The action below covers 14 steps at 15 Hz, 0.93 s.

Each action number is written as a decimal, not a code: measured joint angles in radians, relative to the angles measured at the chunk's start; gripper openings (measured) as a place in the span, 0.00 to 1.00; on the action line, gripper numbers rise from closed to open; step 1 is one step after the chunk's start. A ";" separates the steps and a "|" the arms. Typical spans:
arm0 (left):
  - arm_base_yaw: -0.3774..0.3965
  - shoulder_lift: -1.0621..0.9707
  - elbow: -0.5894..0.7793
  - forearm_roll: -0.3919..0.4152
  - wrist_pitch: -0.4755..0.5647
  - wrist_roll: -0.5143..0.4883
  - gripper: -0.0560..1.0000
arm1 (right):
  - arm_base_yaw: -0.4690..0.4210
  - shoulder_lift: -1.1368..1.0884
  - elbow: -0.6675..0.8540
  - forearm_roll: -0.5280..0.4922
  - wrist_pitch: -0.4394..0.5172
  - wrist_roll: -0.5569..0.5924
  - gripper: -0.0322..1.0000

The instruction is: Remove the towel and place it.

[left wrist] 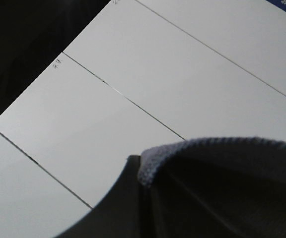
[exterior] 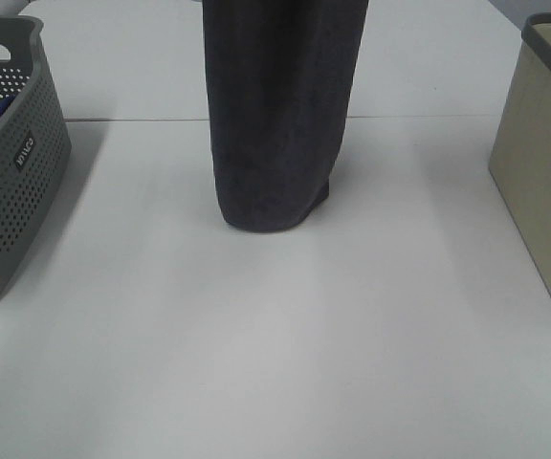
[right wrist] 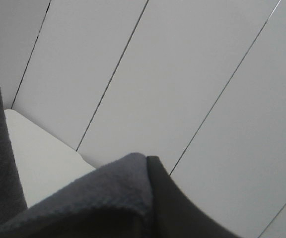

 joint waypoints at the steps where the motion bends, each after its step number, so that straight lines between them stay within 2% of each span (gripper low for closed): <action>1: 0.020 0.013 0.000 -0.013 -0.027 0.000 0.05 | 0.000 0.018 0.000 -0.001 -0.029 0.000 0.05; 5: 0.096 0.094 -0.001 -0.087 -0.189 0.000 0.05 | -0.014 0.115 -0.020 -0.004 -0.143 0.000 0.05; 8: 0.125 0.172 -0.011 -0.103 -0.308 -0.002 0.05 | -0.044 0.210 -0.115 0.014 -0.163 0.006 0.05; 9: 0.135 0.250 -0.082 -0.126 -0.365 -0.021 0.05 | -0.055 0.297 -0.211 0.028 -0.184 0.013 0.05; 11: 0.138 0.325 -0.190 -0.133 -0.374 -0.031 0.05 | -0.056 0.345 -0.271 0.030 -0.210 0.024 0.05; 14: 0.150 0.499 -0.519 -0.137 -0.314 -0.081 0.05 | -0.084 0.389 -0.330 0.043 -0.282 0.041 0.05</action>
